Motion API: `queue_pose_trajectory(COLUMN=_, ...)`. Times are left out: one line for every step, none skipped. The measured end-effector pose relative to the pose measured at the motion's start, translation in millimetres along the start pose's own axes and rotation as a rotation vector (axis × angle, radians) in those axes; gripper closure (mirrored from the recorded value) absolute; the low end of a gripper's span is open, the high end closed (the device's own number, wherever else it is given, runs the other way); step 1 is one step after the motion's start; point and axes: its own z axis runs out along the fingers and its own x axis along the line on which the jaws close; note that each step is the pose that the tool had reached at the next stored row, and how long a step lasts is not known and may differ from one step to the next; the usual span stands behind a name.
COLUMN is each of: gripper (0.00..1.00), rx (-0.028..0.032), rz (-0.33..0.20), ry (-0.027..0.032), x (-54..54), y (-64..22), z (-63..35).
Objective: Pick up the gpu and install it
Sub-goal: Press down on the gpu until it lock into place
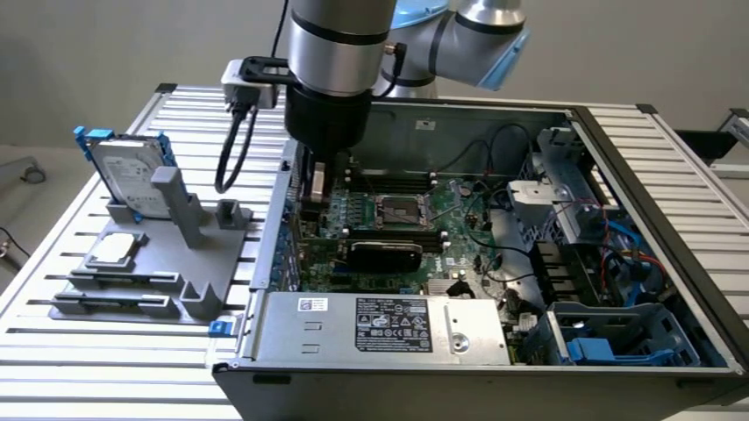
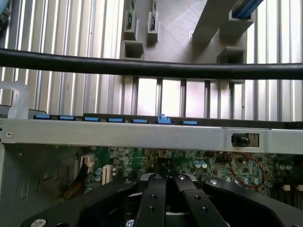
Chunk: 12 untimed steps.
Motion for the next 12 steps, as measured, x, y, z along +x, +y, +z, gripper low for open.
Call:
queue_pose_trajectory(gripper=0.89, rx=0.0149, rz=0.0, ry=0.0005, x=0.0, y=-1.0, z=-0.1)
queue_pose_trajectory(gripper=0.89, rx=0.0298, rz=0.0, ry=0.0009, x=0.1, y=-2.1, z=-0.3)
queue_pose_trajectory(gripper=0.89, rx=0.0447, rz=0.001, ry=0.0015, x=0.1, y=-3.4, z=-0.5)
queue_pose_trajectory(gripper=0.89, rx=0.0585, rz=0.001, ry=0.0019, x=0.2, y=-5.2, z=-0.8)
queue_pose_trajectory(gripper=0.89, rx=0.0716, rz=0.001, ry=0.0023, x=0.2, y=-7.1, z=-1.1)
queue_pose_trajectory(gripper=0.89, rx=0.0841, rz=0.001, ry=0.0027, x=0.3, y=-9.2, z=-1.4)
queue_pose_trajectory(gripper=0.89, rx=0.0963, rz=0.001, ry=0.0029, x=0.3, y=-11.6, z=-1.7)
queue_pose_trajectory(gripper=0.89, rx=0.1056, rz=0.001, ry=0.0034, x=0.5, y=-14.2, z=-2.1)
queue_pose_trajectory(gripper=0.89, rx=0.1131, rz=0.002, ry=0.0037, x=0.6, y=-17.0, z=-2.6)
queue_pose_trajectory(gripper=0.89, rx=0.1188, rz=0.002, ry=0.0038, x=0.7, y=-20.1, z=-3.1)
queue_pose_trajectory(gripper=0.89, rx=0.1232, rz=0.002, ry=0.0038, x=0.8, y=-23.6, z=-3.6)
queue_pose_trajectory(gripper=0.89, rx=0.1264, rz=0.002, ry=0.0039, x=1.0, y=-27.4, z=-4.3)
